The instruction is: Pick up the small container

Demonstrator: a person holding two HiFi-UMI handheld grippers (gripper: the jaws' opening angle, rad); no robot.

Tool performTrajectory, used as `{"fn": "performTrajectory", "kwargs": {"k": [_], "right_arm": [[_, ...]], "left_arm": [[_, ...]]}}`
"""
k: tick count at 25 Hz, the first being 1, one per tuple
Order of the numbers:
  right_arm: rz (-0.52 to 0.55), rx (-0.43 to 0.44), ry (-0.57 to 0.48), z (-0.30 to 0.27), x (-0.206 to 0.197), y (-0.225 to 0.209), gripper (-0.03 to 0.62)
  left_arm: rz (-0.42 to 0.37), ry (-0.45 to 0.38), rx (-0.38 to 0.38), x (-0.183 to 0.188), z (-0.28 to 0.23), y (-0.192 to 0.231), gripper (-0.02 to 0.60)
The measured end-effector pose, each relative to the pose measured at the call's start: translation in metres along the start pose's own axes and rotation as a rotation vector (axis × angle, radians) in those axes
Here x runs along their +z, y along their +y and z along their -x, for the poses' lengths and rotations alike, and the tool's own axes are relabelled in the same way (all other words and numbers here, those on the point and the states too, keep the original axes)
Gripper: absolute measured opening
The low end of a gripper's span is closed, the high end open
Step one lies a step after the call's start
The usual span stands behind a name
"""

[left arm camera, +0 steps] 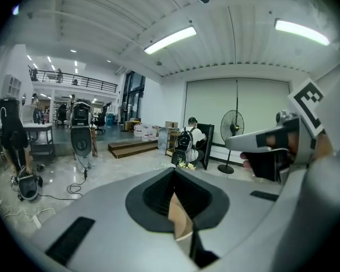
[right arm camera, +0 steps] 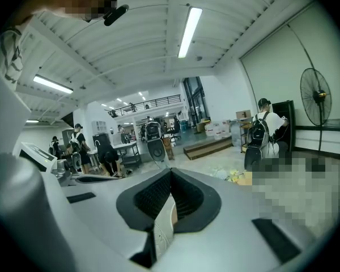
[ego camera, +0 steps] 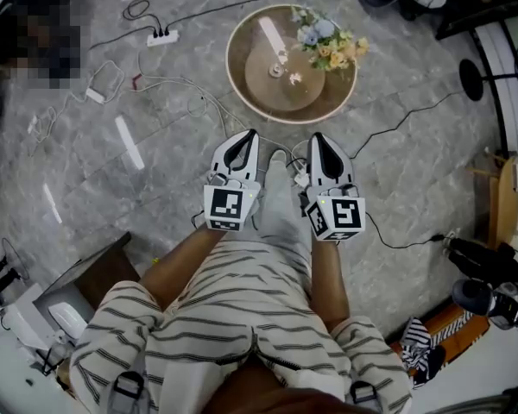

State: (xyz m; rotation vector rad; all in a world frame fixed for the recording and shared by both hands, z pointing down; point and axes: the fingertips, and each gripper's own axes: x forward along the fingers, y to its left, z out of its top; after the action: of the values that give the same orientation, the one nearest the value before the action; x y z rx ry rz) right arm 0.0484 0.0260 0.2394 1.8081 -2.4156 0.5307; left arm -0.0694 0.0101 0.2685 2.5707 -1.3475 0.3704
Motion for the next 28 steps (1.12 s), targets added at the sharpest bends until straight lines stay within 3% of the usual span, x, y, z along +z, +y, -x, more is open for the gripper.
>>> {"fn": "performTrajectory", "kwargs": {"k": [7, 28], "right_arm": [[0.017, 0.059, 0.036, -0.059, -0.028, -0.029, 0.009], [-0.057, 0.086, 0.161, -0.164, -0.182, -0.116, 0.009]], "left_arm": [[-0.004, 0.02, 0.046, -0.029, -0.063, 0.02, -0.003], [0.082, 0.148, 0.082, -0.196, -0.228, 0.055, 0.002]]}}
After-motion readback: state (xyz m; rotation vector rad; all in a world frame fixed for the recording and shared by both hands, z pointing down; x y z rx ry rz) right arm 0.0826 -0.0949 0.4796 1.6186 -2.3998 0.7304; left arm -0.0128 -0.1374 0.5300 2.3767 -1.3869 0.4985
